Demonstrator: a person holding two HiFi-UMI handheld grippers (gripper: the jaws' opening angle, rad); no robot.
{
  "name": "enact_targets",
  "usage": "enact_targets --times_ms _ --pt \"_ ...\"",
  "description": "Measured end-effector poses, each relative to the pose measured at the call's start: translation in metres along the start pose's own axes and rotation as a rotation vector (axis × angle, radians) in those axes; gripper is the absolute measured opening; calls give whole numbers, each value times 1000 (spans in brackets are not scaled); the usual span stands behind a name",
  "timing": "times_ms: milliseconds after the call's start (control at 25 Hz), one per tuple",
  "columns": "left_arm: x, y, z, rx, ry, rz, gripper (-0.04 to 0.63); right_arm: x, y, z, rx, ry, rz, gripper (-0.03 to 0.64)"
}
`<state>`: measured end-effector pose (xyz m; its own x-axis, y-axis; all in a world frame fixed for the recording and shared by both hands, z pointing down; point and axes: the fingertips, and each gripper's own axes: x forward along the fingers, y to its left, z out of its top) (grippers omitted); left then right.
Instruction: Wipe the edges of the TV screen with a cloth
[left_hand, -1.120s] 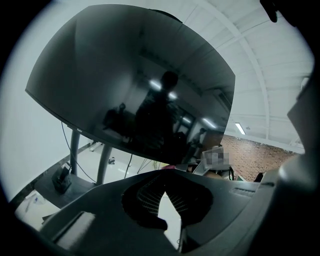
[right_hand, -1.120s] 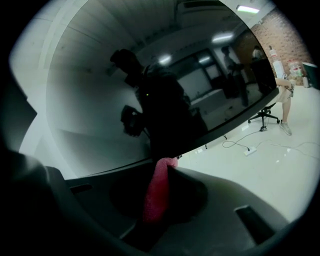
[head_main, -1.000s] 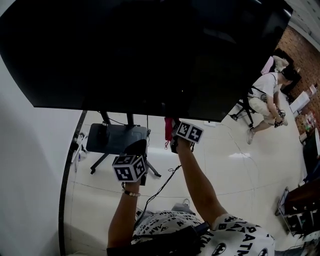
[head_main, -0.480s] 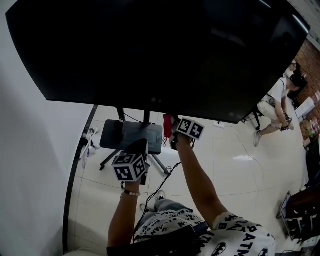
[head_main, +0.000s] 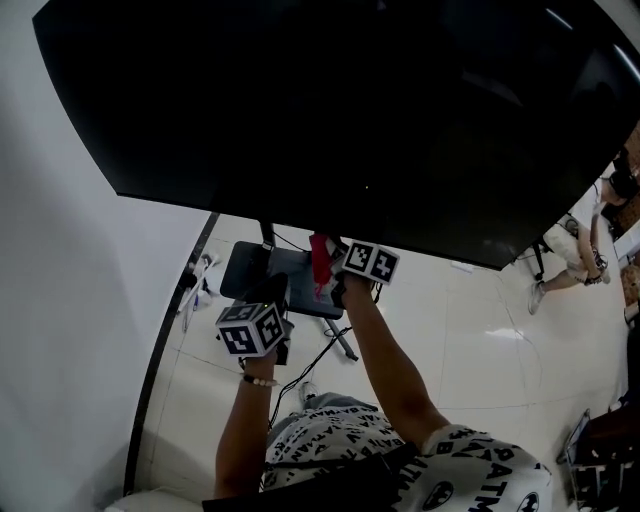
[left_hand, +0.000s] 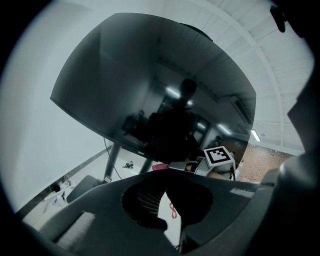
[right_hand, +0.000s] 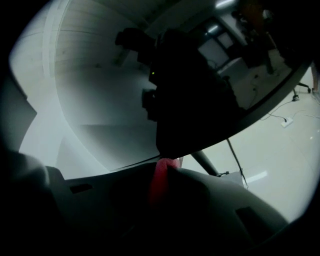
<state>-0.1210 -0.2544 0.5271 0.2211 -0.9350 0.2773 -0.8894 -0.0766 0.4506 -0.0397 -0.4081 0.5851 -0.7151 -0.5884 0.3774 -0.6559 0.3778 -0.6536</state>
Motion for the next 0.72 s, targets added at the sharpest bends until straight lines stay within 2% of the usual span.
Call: enact_targets --times_ms 280,440,720 --pt "2 30 18 -22 -30 31 0 35 40 -14 -43 59 91 63" --pt "-3 56 21 -32 -22 33 0 56 58 -24 -31 74 88 63" --pt "-22 112 38 -19 5 -14 0 104 93 -42 -19 82 37 64"
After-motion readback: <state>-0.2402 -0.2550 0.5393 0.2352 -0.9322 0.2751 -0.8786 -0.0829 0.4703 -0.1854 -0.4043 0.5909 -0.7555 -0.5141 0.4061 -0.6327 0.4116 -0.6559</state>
